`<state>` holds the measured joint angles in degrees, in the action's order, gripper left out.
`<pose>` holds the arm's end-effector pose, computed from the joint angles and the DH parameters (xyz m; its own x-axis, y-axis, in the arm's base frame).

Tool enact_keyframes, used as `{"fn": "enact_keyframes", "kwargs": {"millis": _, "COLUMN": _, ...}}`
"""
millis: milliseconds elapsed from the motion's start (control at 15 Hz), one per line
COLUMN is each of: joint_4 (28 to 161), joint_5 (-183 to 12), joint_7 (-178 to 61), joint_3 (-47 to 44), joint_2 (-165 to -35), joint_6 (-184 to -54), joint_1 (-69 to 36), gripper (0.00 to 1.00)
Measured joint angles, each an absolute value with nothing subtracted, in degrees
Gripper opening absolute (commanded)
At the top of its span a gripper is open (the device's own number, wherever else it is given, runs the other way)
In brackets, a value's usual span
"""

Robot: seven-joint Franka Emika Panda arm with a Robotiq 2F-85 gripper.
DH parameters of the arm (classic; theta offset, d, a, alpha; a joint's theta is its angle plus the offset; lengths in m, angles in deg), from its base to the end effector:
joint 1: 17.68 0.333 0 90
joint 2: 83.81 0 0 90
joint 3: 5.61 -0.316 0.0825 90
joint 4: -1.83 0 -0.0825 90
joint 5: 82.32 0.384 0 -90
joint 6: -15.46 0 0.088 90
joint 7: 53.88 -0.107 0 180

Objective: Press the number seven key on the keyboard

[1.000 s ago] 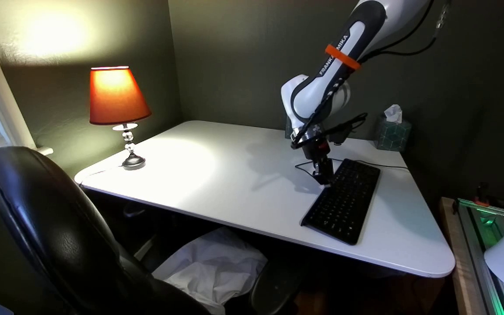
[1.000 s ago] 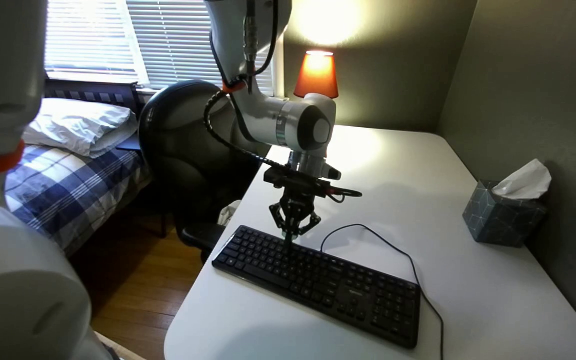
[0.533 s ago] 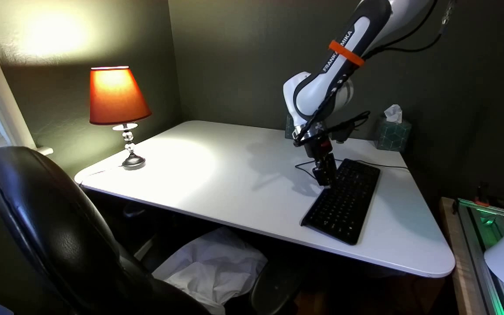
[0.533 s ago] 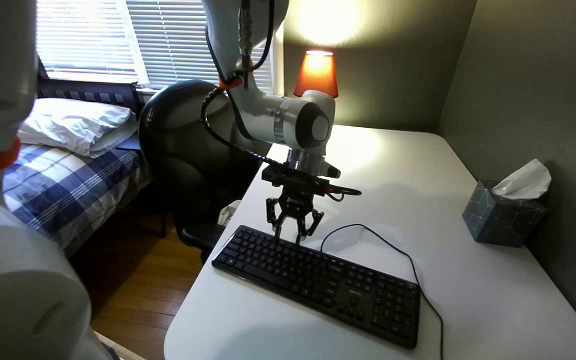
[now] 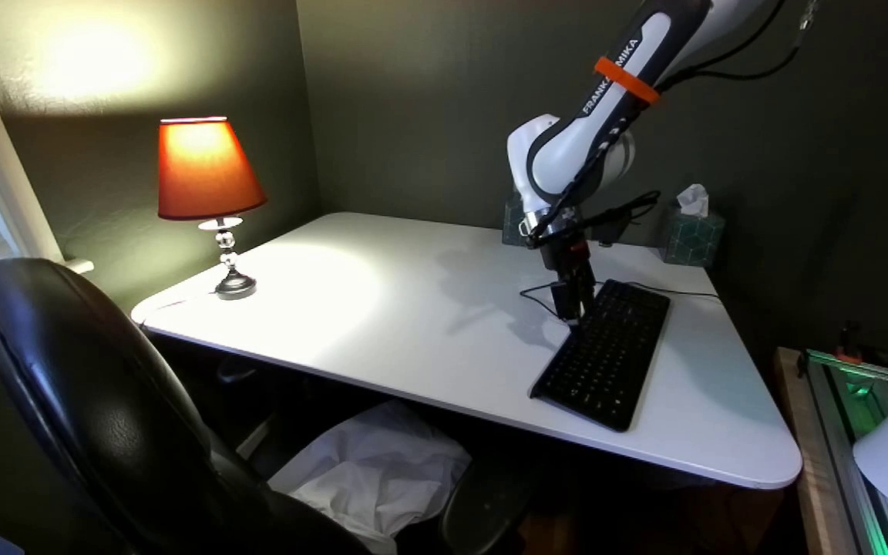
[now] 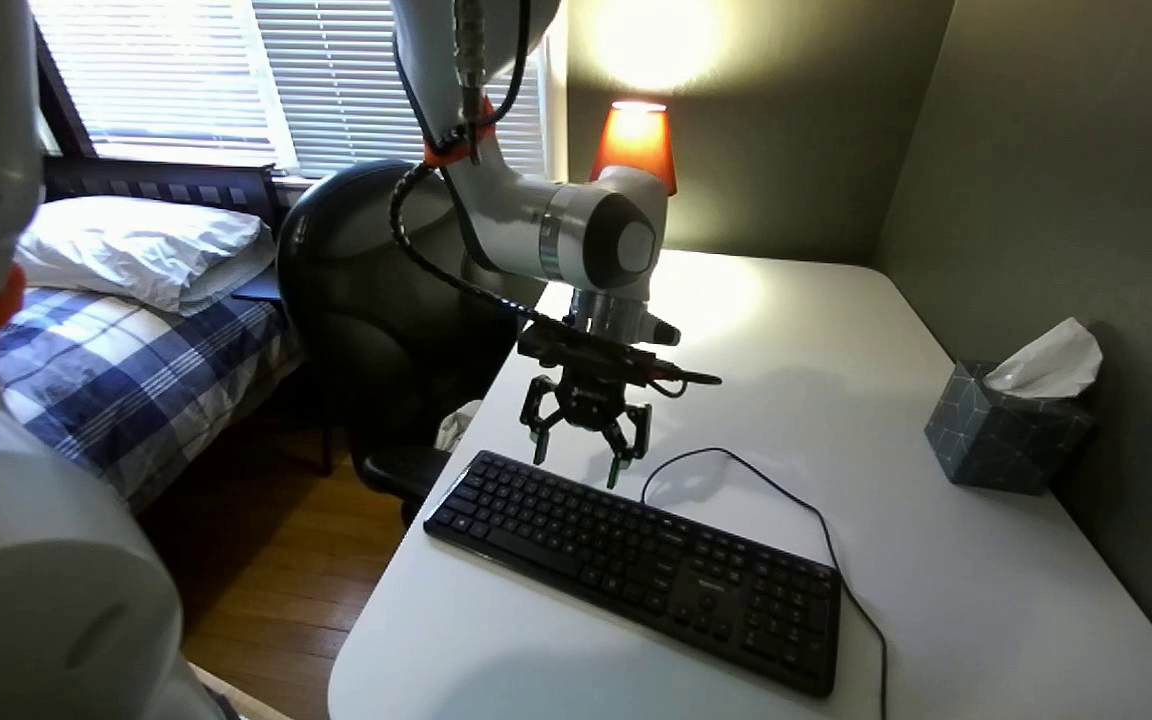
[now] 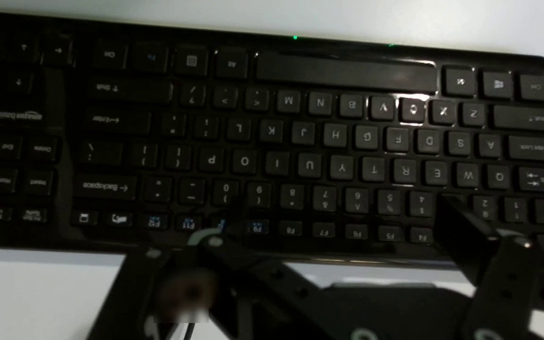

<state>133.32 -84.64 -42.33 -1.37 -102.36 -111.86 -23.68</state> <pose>0.4738 -0.0886 0.1826 0.9203 0.0558 -0.3871 0.0460 -0.9983 -0.0345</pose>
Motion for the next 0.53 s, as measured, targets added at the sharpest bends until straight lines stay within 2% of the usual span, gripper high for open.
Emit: {"fn": "enact_keyframes", "kwargs": {"millis": 533, "joint_4": 138.13, "joint_5": -84.82, "joint_7": -42.84, "joint_3": -1.21, "joint_2": -97.27, "joint_6": -116.92, "joint_1": -23.68, "gripper": 1.00}}
